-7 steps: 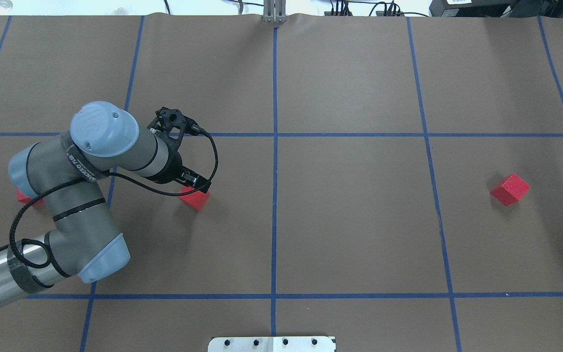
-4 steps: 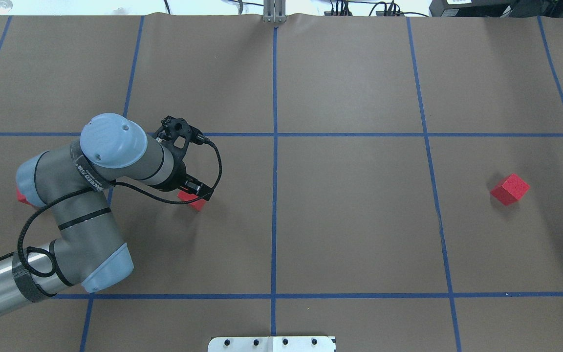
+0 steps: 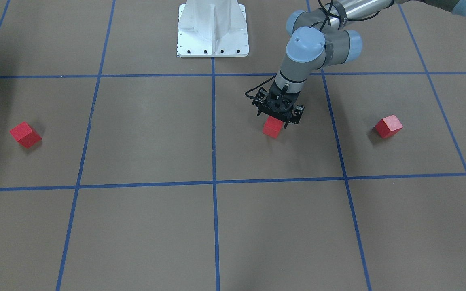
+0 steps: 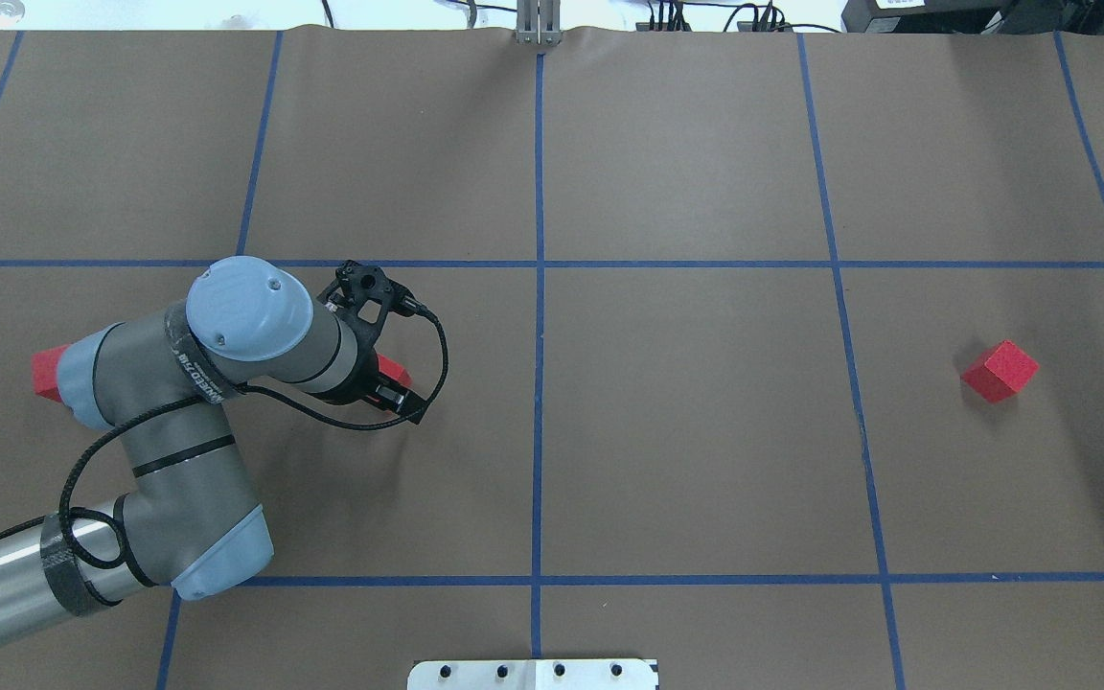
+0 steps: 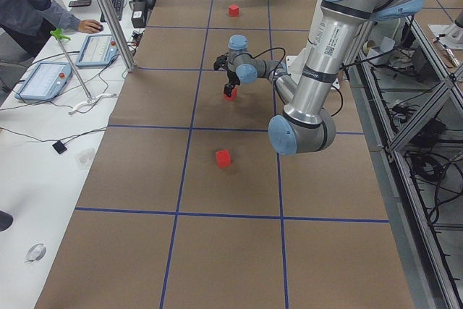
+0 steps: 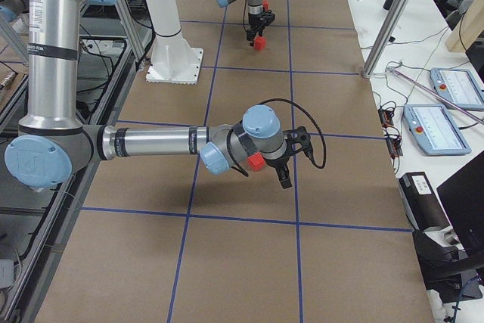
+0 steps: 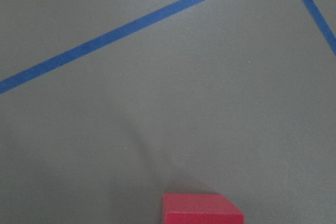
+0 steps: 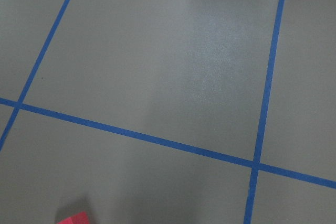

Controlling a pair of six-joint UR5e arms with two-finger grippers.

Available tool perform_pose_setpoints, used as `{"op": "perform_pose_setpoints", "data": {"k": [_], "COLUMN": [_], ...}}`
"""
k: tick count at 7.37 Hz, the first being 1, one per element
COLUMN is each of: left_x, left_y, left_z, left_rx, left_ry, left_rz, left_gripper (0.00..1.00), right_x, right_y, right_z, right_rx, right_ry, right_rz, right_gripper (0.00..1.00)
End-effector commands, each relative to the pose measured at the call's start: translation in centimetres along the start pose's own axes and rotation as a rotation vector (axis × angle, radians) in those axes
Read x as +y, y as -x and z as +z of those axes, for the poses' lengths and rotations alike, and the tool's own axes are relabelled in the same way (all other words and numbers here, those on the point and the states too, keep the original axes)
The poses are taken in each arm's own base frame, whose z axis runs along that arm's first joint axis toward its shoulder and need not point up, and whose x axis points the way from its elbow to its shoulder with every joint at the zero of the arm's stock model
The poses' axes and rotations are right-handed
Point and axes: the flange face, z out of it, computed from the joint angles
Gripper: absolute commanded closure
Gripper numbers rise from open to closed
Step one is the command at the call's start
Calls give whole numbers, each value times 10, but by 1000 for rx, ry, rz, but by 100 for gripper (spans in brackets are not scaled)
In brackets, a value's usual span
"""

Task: Form red blocks into L shape at center
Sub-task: 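Close the left gripper on the red cube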

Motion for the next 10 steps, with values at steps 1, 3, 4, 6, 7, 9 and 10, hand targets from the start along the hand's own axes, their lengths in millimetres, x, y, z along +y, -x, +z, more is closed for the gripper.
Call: {"op": "perform_pose_setpoints", "data": {"k": [1,3,4,6,7,9,10], "left_x": [-4,-5,-5,-8,-11,-15,-15], "left_y": [-9,-7,-3,3,5,11,12], "left_z": [-2,4,5,7,6,4,6], "left_rx": [11,2,-3,-13,-15,-21,-24], "left_ry": [-1,7,7,9,4,2,5], "left_rz": [2,-1,-6,-12,-17,-27,-28], "left_gripper": [1,1,1,1,1,1,6], "right_x": [1,1,1,2,2,2,2], "right_y": [-1,-2,-2,-3,-3,-3,-3], "right_z": [1,1,1,2,2,2,2], "right_rx": [-1,-1,-1,0,0,0,0], "right_ry": [2,1,1,3,3,3,3], "right_rz": [2,1,1,3,3,3,3], "right_gripper": [1,1,1,1,1,1,1]}}
